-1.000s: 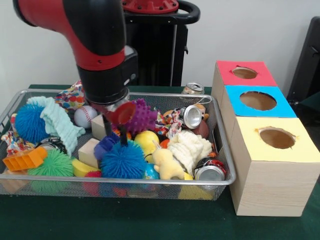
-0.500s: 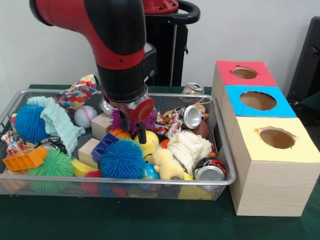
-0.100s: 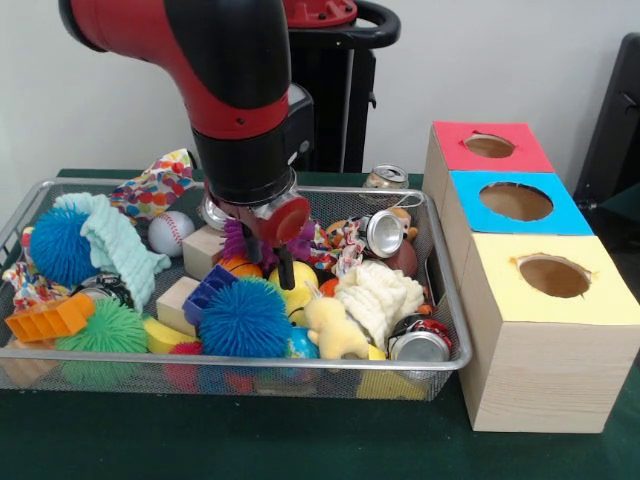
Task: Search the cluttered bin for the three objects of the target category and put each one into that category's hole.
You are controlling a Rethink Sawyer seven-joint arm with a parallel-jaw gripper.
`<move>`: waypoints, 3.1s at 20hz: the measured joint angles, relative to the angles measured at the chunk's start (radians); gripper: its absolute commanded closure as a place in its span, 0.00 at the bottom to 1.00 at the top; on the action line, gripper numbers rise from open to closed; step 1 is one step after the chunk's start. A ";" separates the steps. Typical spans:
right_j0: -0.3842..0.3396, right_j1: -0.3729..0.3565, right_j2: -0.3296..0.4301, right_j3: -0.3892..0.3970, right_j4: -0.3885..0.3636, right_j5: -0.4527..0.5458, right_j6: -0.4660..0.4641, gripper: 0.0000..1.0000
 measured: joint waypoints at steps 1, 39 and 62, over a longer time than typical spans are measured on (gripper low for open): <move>0.004 0.000 -0.002 0.001 0.007 0.000 0.001 0.00; 0.174 0.130 -0.049 -0.010 0.117 -0.036 0.177 1.00; -0.162 0.154 -0.018 -0.090 -0.172 -0.002 0.177 1.00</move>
